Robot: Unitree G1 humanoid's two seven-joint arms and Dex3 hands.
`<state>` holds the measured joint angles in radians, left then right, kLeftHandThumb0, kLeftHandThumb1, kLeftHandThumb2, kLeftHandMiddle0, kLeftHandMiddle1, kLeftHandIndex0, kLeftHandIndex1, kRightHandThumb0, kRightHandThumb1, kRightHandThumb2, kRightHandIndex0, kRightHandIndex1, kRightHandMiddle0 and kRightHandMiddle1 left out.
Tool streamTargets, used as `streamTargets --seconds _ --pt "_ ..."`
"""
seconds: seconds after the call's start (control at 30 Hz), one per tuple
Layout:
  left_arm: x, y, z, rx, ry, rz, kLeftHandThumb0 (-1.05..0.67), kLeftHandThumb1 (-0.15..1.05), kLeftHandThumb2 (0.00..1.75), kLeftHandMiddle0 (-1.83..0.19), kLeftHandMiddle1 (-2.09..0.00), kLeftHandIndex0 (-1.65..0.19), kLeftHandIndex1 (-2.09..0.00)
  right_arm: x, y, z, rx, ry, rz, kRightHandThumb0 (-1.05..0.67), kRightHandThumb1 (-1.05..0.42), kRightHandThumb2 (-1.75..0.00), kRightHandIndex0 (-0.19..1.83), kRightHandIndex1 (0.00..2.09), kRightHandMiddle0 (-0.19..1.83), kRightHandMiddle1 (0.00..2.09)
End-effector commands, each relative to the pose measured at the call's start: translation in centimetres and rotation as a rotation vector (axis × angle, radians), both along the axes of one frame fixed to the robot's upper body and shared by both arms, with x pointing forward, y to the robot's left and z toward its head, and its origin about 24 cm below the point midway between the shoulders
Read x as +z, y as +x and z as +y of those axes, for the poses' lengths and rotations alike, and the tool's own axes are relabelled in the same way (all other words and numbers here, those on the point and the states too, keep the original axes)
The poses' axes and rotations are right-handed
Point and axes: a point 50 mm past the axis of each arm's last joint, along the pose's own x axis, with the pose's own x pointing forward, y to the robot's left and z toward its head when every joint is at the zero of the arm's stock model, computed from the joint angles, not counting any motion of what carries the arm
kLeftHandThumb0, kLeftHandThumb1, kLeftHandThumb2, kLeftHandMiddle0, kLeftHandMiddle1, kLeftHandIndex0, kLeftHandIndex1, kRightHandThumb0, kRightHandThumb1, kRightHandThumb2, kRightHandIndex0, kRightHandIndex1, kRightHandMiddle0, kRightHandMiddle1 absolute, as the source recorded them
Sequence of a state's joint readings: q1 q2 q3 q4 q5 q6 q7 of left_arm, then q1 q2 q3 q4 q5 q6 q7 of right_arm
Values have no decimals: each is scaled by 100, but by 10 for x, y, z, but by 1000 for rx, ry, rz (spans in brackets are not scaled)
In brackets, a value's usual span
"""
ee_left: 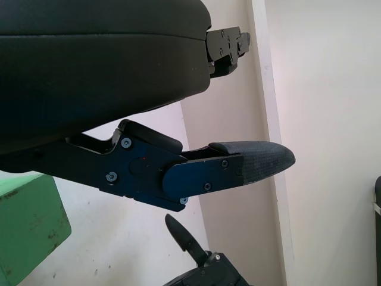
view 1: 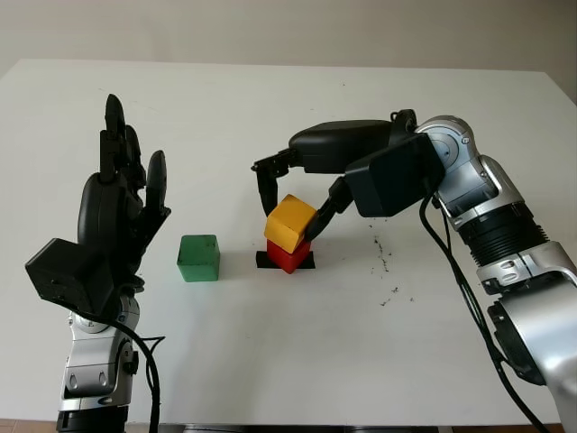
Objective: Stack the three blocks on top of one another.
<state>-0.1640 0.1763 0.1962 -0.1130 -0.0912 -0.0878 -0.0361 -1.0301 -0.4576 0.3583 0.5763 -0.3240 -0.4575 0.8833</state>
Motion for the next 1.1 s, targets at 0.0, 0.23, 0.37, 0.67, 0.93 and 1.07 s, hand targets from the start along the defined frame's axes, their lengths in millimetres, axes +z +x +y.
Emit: streamTargets --seconds 0.0,0.23,0.37,0.67,0.93,1.07 --pt "1 -1 -2 -2 5 -13 -70 105 55 17 -5 17 -5 -1 -2 2 15 4 0 -42 -97 -6 24 5 31 164" --pt "0 -2 -2 2 10 -12 -70 105 54 17 -6 17 -5 -4 -2 1 4 -11 13 -42 -97 -6 23 5 29 165" --pt "0 -2 -2 1 9 -8 -71 105 54 18 -5 18 -5 -4 -1 1 -5 -17 17 -42 -97 -5 21 5 29 166" --pt "0 -2 -2 -3 7 -5 -70 105 54 19 -5 19 -4 -5 -1 0 -14 -23 23 -43 -97 -5 21 5 29 166" --pt "-1 -2 -2 -2 6 2 -70 105 53 19 -4 19 -3 -7 -1 -2 -20 -55 50 -57 -89 -5 6 2 4 92" --pt "-1 -2 -2 0 10 6 -71 105 52 19 -4 19 -3 -8 -1 -2 -10 -69 63 -59 -87 -5 -2 1 -3 75"
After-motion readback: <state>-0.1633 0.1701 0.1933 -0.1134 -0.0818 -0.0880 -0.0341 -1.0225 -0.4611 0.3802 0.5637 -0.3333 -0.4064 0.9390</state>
